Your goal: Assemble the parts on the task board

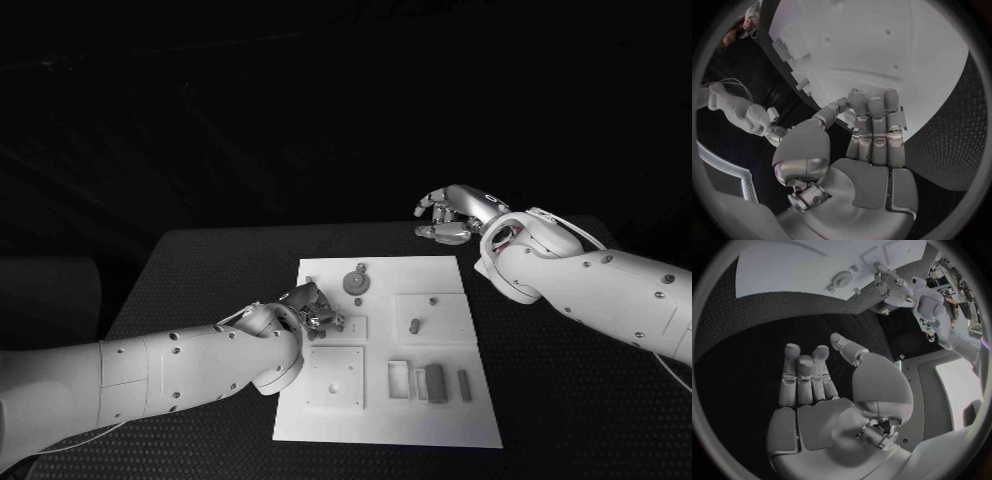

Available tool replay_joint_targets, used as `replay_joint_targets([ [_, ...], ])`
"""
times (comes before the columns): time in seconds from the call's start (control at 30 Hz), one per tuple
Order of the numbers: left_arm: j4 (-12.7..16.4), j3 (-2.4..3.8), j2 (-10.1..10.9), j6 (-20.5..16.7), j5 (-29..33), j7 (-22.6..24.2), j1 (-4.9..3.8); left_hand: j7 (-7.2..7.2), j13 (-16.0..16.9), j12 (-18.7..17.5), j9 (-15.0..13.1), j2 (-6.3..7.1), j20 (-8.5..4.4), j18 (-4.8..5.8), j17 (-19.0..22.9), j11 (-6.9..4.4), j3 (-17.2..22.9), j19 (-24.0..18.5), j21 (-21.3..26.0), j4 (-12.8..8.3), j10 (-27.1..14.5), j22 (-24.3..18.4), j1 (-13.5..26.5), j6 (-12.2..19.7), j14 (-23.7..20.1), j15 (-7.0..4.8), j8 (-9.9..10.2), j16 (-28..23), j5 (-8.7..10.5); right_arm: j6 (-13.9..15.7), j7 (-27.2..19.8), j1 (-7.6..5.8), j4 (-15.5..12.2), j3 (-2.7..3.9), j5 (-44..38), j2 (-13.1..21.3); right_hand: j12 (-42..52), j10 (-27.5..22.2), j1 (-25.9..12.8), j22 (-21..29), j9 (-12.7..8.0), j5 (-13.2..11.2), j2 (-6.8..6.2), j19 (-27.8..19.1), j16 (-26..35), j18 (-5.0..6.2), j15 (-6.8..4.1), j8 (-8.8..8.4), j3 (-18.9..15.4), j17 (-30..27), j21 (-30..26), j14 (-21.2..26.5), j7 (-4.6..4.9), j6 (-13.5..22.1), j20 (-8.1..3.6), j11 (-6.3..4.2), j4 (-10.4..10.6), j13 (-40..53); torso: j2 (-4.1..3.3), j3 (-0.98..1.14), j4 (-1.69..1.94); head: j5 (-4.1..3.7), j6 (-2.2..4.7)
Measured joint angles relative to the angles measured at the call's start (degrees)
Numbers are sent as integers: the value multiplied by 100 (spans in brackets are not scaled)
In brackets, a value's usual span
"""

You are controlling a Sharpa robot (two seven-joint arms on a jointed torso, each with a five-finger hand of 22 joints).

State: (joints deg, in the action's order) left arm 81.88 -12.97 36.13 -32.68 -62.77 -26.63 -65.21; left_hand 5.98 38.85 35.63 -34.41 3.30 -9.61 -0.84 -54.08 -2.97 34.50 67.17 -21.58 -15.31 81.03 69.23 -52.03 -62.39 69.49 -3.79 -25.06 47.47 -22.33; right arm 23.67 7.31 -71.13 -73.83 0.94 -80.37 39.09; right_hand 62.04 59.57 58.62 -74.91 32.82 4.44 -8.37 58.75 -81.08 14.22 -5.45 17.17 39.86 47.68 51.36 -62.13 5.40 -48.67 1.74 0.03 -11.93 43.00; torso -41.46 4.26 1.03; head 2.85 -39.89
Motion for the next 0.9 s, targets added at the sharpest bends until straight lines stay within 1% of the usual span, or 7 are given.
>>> replay_joint_targets([
  [0.13, -11, 0, -6, 0, -3, 0, 1, -3, -6, 0, -50, 0, 0, 0, 14, 0, 13, 0, 0, 14, 0, 6, 0, -1, 0, 0, 11, 23, 0, -3, -1, 0, 0, 0, 3, 0, 0, 0, 0, 0, 0, 0, 0, -21, 0, 0, 0, 0, 0, 0, 0, 0, 0, 0, 21, 0, 0, -5, 0, 0, 1, -4, 0],
  [0.27, -17, 0, -12, 1, -5, 0, 1, -17, -9, 0, -84, 1, 0, 0, 23, 0, 10, 0, 0, 18, 0, 6, 1, -2, -20, -20, 17, 23, 1, -6, -2, 0, 0, 0, 6, 0, 0, 0, 0, 0, 0, 0, 0, -21, 0, 0, 1, 0, 0, 0, 0, 0, 0, 0, 21, 0, 0, -5, 1, 0, 2, -5, 4],
  [0.53, -45, 2, -32, 3, -30, 0, 5, -21, -18, 22, -254, 2, 0, 0, 49, 1, 6, -1, 0, 22, -1, 19, 2, 1, -20, -20, 4, 45, 13, -13, -3, 0, 1, 0, 15, -1, 0, 0, 0, 0, -1, 0, 0, -21, 0, 0, 1, 0, 0, 0, 0, -1, 0, 0, 21, 0, 0, -5, 1, 0, 4, -5, 6],
  [0.63, -51, 4, -35, 6, -41, 0, 8, -23, -22, 23, -258, 25, 1, 0, 67, 1, 5, -1, 0, 22, -1, 20, -20, 3, -24, -16, 4, 45, 20, -17, -4, 0, 2, 0, 19, -1, 0, 0, 0, 0, -1, 0, 0, -21, 0, 0, 1, 0, 0, 0, 0, -1, 0, 0, 21, 0, 0, -5, 0, -1, 4, -5, 2],
  [0.77, -58, 8, -40, 9, -55, -1, 13, -7, -33, 22, -394, 25, 0, 0, 106, 12, 5, -1, 0, 23, -27, 37, -20, -13, -42, 2, 4, 84, 78, -19, -6, 0, 3, 0, 27, 0, 0, 0, 0, 0, -1, 0, 0, -21, 0, 0, 2, 0, 0, 0, 0, -2, 0, 0, 21, 0, 0, -5, -1, -1, 4, -5, -3],
  [0.87, -61, 11, -43, 9, -64, -2, 17, -7, -38, 45, -423, 26, 0, 0, 131, 10, 4, 0, 23, 23, -30, 44, -19, -14, -56, -10, 4, 111, 110, -18, -9, 0, 1, 0, 33, 0, 0, 0, 0, 0, -1, 0, 0, -21, 0, 0, -3, 0, 0, 0, 0, 3, 0, 0, 21, 0, 0, -10, -1, -2, 4, -9, -5],
  [0.9, -64, 13, -45, 9, -68, -2, 19, -7, -38, 45, -500, 26, 1, 0, 139, 9, -12, 0, 23, 39, -31, 50, -19, -14, -63, -17, 5, 111, 110, -18, -10, 0, 1, 0, 35, -1, 0, 0, 0, 0, -1, 0, 0, -21, 0, 0, -6, 0, 0, 0, 0, 6, 0, 0, 21, 0, 0, -10, -1, -1, 4, -9, -5],
])
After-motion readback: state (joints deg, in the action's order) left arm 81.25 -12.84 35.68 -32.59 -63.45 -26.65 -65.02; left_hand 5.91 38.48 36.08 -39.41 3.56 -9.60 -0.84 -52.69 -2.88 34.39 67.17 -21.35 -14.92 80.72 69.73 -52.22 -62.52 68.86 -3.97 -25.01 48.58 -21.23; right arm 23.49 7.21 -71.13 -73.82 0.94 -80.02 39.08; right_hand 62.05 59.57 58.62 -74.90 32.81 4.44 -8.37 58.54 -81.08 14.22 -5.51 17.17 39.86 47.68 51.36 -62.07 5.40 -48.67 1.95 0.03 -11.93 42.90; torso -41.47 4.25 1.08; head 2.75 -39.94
